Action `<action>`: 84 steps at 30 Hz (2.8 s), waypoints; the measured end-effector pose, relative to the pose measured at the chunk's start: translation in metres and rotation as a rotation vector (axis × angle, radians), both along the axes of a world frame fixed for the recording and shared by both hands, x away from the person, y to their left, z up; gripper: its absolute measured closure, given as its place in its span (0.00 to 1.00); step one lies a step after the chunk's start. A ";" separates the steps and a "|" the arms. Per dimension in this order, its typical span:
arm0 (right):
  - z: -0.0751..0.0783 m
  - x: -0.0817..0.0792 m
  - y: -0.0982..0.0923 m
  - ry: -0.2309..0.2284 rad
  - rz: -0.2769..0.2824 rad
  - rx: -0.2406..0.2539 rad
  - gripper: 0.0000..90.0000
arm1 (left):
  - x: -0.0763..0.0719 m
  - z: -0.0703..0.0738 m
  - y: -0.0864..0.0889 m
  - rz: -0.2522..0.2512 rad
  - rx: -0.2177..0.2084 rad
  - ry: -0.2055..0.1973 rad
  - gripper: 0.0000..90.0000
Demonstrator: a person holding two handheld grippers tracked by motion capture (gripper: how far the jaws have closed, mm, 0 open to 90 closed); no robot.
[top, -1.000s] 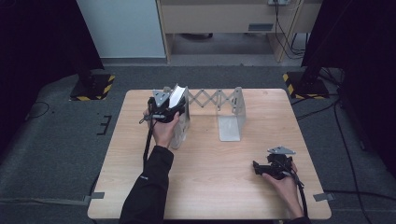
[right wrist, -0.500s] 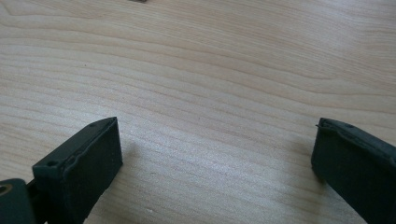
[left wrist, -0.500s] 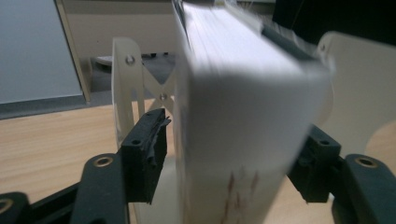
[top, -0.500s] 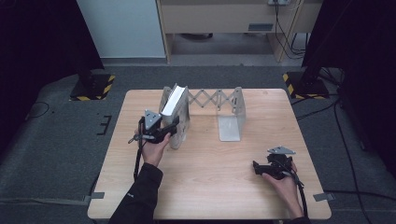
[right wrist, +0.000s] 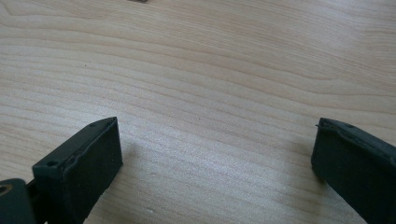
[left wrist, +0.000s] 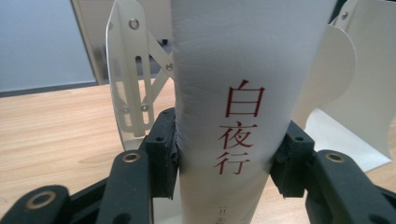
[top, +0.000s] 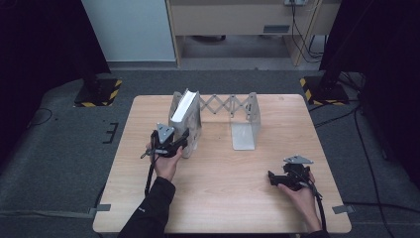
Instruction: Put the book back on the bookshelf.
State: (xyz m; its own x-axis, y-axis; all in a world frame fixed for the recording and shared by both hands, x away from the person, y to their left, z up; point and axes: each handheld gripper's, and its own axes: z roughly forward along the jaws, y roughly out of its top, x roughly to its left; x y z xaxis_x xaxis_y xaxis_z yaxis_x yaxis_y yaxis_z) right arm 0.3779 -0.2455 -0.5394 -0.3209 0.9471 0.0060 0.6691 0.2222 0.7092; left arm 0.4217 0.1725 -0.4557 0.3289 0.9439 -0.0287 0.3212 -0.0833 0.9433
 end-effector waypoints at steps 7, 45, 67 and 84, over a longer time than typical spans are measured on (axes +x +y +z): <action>0.000 0.000 0.000 0.000 0.000 -0.001 0.02 | 0.002 -0.003 -0.004 0.024 -0.004 -0.021 0.57; 0.000 0.000 0.001 0.003 -0.001 0.001 0.02 | 0.017 -0.015 -0.011 -0.111 -0.095 0.049 0.45; 0.000 0.000 0.000 0.003 0.003 -0.002 0.02 | 0.018 -0.012 -0.007 -0.129 -0.121 0.052 0.39; 0.008 -0.004 -0.006 -0.038 -0.006 -0.004 0.06 | -0.053 -0.040 0.041 -0.183 -0.031 0.256 0.28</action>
State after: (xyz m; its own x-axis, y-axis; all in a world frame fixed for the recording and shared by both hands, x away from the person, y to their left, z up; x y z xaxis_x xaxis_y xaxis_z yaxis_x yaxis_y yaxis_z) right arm 0.3743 -0.2513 -0.5313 -0.3147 0.9491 -0.0100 0.6429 0.2209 0.7334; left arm 0.3691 0.2140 -0.4956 0.4720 0.8670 -0.1598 0.5306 -0.1346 0.8369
